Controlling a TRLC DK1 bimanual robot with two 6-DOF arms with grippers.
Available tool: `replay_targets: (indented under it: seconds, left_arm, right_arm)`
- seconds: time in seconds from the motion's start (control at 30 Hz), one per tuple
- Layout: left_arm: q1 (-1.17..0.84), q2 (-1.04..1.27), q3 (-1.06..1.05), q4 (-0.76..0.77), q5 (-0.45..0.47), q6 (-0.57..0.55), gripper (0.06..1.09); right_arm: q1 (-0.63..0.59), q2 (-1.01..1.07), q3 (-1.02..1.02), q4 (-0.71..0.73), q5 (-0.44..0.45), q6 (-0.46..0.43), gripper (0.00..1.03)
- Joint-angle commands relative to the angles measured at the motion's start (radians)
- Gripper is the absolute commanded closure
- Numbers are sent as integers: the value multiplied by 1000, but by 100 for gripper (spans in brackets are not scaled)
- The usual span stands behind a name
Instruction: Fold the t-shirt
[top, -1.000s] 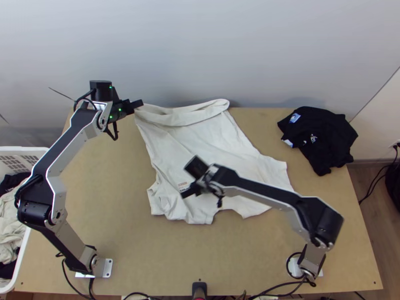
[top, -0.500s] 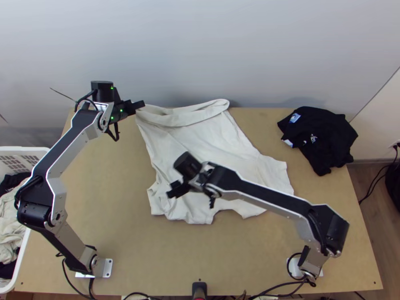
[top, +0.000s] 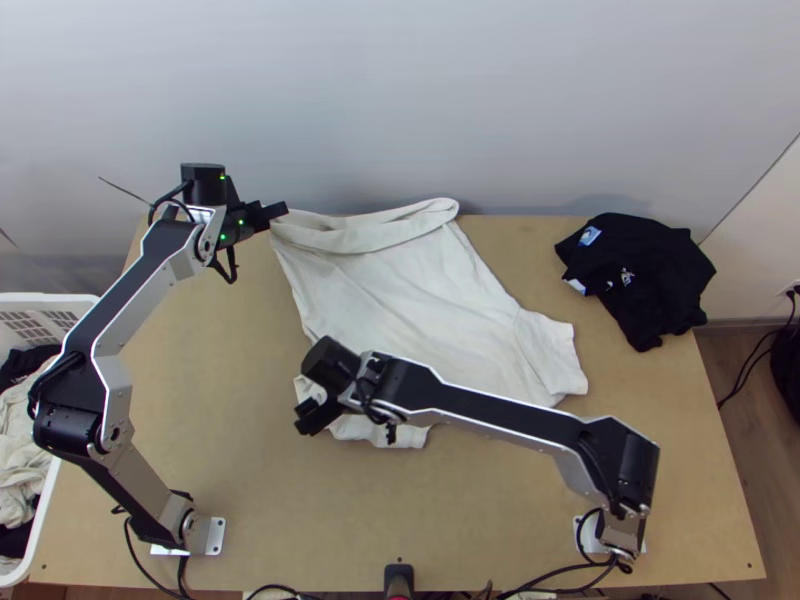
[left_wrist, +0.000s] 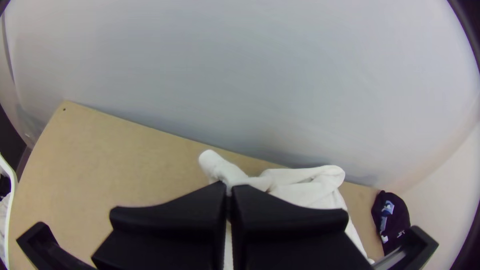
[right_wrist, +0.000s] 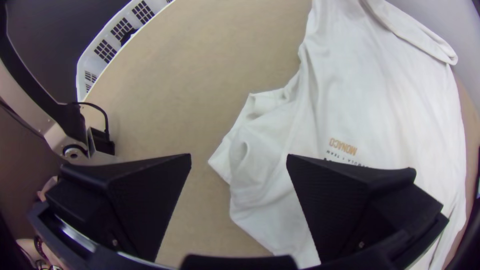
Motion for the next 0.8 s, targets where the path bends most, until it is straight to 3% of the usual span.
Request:
replay_targets:
  seconds: [0.0,0.1,0.27,0.37,0.4,0.47,0.77]
  left_arm:
    - [-3,6,6,2,0,-1,105]
    - [-2,10,9,4,0,1,105]
    - [-3,12,7,4,0,1,105]
    - [-3,12,6,4,0,1,105]
    - [-3,10,6,4,1,1,105]
    - [-2,7,6,4,1,1,105]
    - [14,-68,1,-1,16,-13,105]
  right_arm:
    - [16,58,28,0,-4,3,12]
    - [18,82,35,0,-4,11,14]
    - [20,122,55,0,-4,12,44]
    - [20,122,51,-3,-4,8,49]
    - [20,122,50,-5,-2,5,62]
    - [13,122,53,-5,1,-5,98]
    - [-119,-13,61,-108,74,-66,100]
